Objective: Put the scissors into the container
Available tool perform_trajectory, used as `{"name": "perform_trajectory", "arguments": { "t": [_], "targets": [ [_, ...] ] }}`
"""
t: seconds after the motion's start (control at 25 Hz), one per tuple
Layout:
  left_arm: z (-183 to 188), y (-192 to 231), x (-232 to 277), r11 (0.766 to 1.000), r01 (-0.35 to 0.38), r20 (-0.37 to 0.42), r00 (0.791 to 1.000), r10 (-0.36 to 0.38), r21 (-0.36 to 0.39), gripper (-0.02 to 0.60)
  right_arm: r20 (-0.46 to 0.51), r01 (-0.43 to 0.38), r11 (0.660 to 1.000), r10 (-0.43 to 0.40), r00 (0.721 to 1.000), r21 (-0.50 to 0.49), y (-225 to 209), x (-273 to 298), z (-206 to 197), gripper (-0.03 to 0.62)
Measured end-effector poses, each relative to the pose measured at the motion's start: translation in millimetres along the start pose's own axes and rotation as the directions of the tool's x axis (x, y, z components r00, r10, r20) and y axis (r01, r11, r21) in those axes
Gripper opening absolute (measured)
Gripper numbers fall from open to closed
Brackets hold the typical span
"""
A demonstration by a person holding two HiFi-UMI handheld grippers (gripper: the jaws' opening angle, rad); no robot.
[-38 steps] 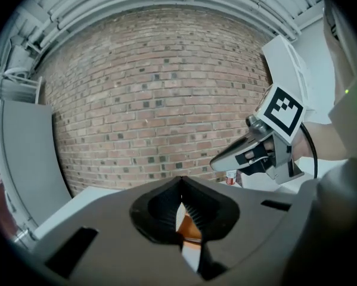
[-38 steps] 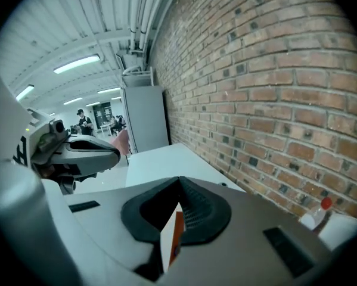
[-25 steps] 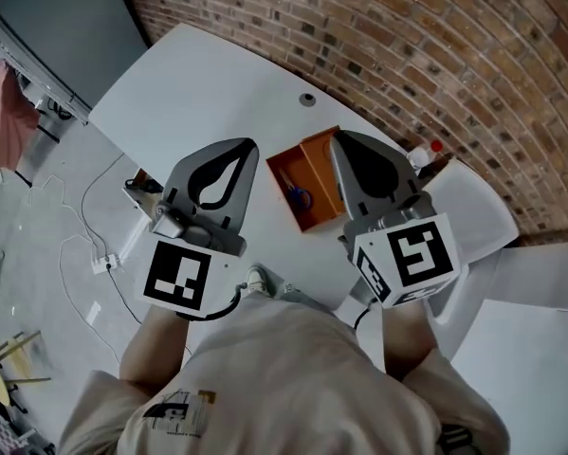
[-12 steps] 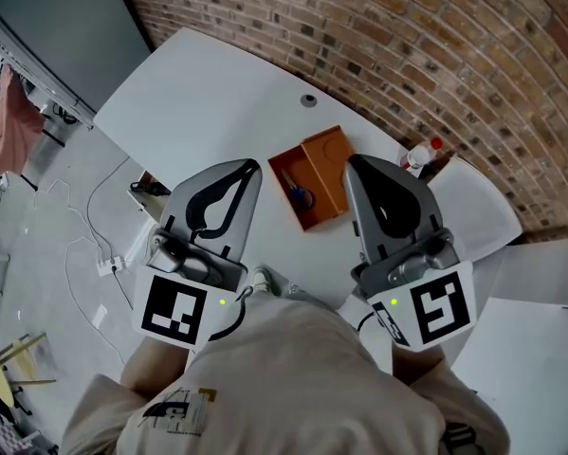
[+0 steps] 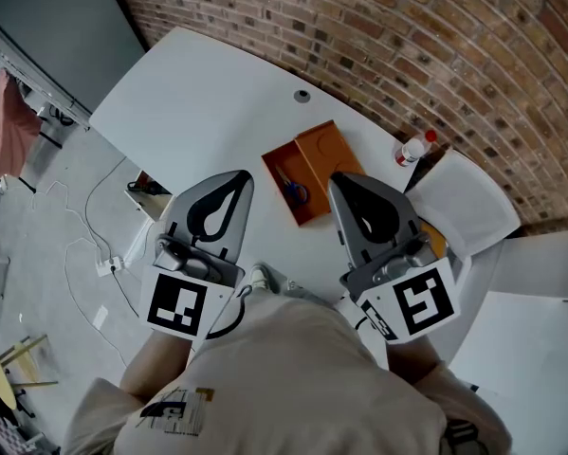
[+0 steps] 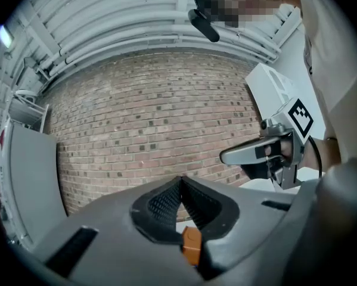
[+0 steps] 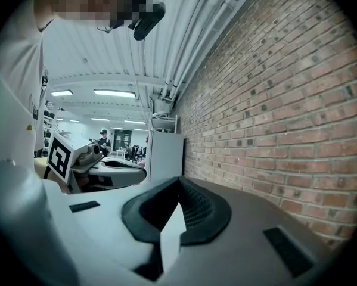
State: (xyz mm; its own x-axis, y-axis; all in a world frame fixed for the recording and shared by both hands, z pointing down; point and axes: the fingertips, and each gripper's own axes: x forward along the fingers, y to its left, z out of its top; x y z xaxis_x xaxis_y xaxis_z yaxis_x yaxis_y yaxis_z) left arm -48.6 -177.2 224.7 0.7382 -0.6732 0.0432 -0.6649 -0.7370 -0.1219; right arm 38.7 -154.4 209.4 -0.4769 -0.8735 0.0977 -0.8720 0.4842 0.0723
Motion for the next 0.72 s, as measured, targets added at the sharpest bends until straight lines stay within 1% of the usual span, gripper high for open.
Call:
{"name": "perform_trajectory", "arguments": {
  "t": [0.12, 0.32, 0.44, 0.56, 0.72],
  "targets": [
    [-4, -6, 0, 1.0, 0.006, -0.015, 1.0, -0.006, -0.002, 0.009, -0.018, -0.006, 1.0, 0.006, 1.0, 0.0, 1, -2, -8, 0.008],
    [-2, -4, -4, 0.999, -0.044, -0.001, 0.999, 0.044, 0.0, 0.009, -0.035, -0.002, 1.0, 0.002, 0.999, 0.016, -4, -9, -14, 0.008],
    [-1, -3, -5, 0.998, -0.055, 0.001, 0.998, 0.055, -0.005, 0.009, -0.043, 0.008, 1.0, -0.007, 0.999, 0.021, -9, -12, -18, 0.008],
    [-1, -5, -2, 0.999, -0.047, 0.001, 0.999, 0.047, -0.004, 0.009, -0.056, 0.017, 1.0, -0.016, 0.998, 0.019, -13, -15, -22, 0.008],
    [-6, -16, 6, 1.0, -0.007, -0.031, 0.999, 0.007, 0.014, 0.008, -0.078, 0.025, 1.0, -0.024, 0.997, 0.012, -21, -20, -28, 0.008]
  ]
}}
